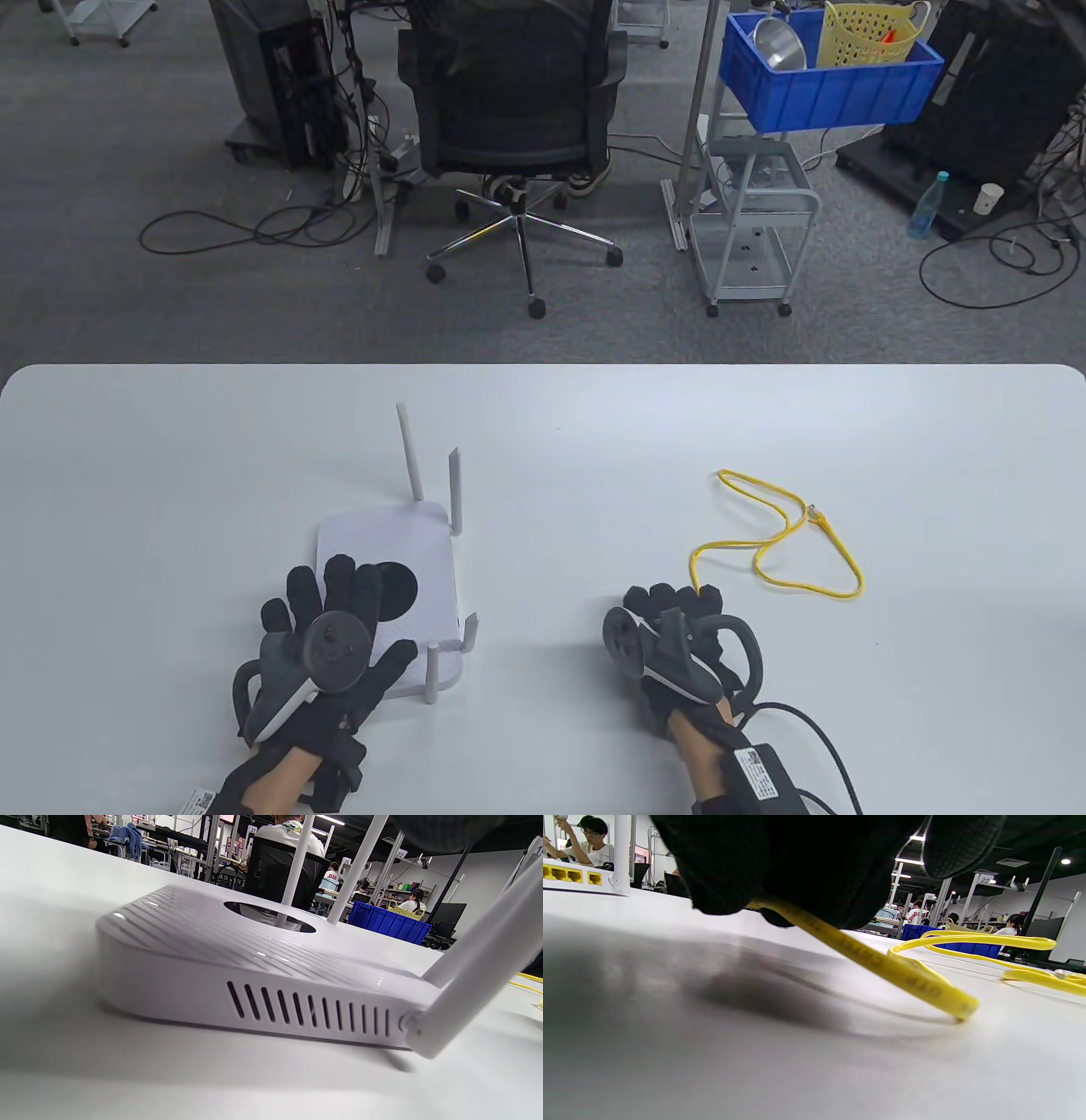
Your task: Remove ethernet cable from router with right hand
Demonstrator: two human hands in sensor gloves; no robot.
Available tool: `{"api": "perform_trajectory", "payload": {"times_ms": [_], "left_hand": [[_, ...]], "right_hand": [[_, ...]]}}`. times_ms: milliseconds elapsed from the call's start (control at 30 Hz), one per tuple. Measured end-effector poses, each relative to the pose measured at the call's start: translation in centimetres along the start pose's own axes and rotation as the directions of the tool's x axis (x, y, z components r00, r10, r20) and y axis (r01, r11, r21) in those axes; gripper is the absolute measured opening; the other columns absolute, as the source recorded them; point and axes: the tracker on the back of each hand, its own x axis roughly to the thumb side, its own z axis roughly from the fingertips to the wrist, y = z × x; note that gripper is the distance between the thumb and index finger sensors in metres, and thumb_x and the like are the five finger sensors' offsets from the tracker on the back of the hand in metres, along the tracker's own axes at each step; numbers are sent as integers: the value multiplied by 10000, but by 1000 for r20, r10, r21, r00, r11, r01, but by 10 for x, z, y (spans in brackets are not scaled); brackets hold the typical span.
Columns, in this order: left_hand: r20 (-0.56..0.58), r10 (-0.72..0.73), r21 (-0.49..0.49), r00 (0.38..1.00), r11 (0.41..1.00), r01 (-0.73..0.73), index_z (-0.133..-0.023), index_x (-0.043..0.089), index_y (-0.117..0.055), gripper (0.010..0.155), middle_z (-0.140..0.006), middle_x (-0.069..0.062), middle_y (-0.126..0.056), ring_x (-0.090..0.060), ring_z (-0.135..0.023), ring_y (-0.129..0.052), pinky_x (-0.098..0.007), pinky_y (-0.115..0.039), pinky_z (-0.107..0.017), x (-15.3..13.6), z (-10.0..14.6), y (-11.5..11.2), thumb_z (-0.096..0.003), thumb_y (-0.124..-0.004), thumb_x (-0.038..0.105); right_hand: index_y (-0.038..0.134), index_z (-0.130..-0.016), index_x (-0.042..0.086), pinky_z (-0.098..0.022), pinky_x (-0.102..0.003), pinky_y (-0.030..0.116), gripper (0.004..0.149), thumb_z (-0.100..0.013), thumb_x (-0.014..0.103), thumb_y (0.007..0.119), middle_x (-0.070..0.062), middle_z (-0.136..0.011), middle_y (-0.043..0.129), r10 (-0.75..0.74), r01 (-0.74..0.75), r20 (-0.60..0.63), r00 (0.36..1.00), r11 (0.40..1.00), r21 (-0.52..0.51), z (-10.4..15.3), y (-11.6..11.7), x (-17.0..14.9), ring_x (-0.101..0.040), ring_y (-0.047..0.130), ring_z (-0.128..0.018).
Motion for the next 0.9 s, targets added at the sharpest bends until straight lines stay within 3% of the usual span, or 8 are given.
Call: {"api": "perform_trajectory", "payload": {"times_ms": [567,733,900], "left_hand": [[-7,5,-37,1000,999,-6,-1123,283,-163,868,-1237,-129,-35,-516,-1056,26,-688,-45,-703,-2,-3,-4,-480,-620,645],[-11,9,-41,1000,999,-10,-1123,281,-163,869,-1236,-131,-36,-516,-1056,25,-689,-46,-703,-3,-3,-4,-480,-622,645],[-16,5,-45,1000,999,-6,-1123,281,-164,871,-1236,-130,-33,-511,-1055,28,-689,-45,-703,-4,-4,-4,-478,-622,647]], "right_hand": [[776,-925,147,-677,-685,595,481,-496,356,828,-71,-806,892,32,-32,5,999,997,64,0,5,5,-276,913,-719],[684,-1019,126,-687,-704,558,588,-509,390,811,-122,-941,819,2,-2,0,1000,995,103,1,0,3,-345,847,-840],[510,-1121,79,-701,-738,478,748,-527,470,743,-258,-1114,596,-70,68,9,998,991,113,4,-13,4,-487,664,-977]]}}
